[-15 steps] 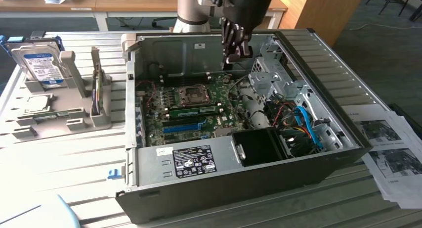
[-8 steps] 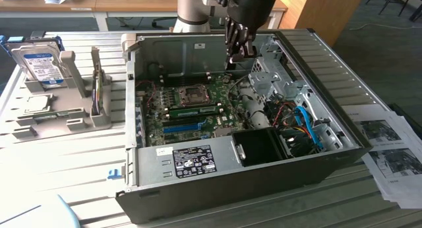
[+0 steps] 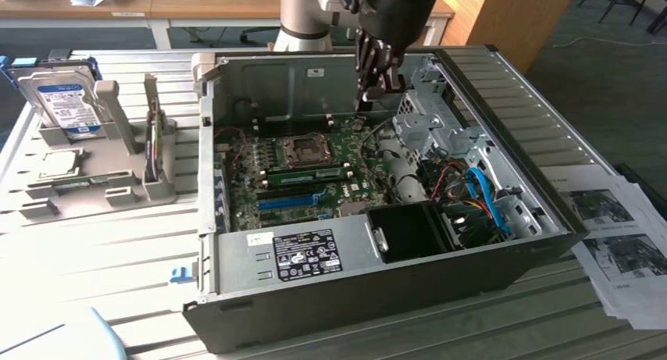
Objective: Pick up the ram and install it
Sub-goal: 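Press down the ram until it locks into place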
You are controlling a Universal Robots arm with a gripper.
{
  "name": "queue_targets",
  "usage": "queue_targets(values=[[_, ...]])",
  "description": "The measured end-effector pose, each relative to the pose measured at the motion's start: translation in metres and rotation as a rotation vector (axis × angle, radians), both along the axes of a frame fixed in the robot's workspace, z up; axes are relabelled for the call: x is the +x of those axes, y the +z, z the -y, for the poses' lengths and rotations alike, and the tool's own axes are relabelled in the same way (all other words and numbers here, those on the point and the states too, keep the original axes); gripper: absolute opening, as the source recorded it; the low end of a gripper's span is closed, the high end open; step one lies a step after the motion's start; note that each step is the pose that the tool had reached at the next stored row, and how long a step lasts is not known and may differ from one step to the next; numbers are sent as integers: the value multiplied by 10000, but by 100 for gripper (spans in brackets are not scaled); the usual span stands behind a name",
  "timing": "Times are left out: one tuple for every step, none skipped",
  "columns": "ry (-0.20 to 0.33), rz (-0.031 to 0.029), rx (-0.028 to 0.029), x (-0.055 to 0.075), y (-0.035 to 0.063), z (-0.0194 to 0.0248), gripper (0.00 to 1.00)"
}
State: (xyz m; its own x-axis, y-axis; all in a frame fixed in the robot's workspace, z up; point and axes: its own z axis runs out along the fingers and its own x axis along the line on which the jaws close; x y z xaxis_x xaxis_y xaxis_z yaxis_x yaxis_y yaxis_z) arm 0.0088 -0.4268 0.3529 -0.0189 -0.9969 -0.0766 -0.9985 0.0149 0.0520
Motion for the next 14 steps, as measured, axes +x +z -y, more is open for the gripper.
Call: queue_targets(values=[[0, 0, 1, 0, -9, 0, 9], [0, 0, 1, 0, -19, 0, 9], [0, 0, 0, 0, -29, 0, 9], [0, 0, 0, 0, -40, 0, 9], [1, 0, 0, 0, -51, 0, 9], [1, 0, 0, 0, -62, 0, 9], [0, 0, 0, 0, -74, 0, 9], [1, 0, 0, 0, -87, 0, 9], [1, 0, 0, 0, -99, 0, 9], [1, 0, 0, 0, -111, 0, 9], [1, 0, 1, 0, -121, 0, 9], [1, 0, 1, 0, -127, 0, 9], [0, 0, 0, 0, -135, 0, 9], [0, 0, 0, 0, -144, 0, 9]])
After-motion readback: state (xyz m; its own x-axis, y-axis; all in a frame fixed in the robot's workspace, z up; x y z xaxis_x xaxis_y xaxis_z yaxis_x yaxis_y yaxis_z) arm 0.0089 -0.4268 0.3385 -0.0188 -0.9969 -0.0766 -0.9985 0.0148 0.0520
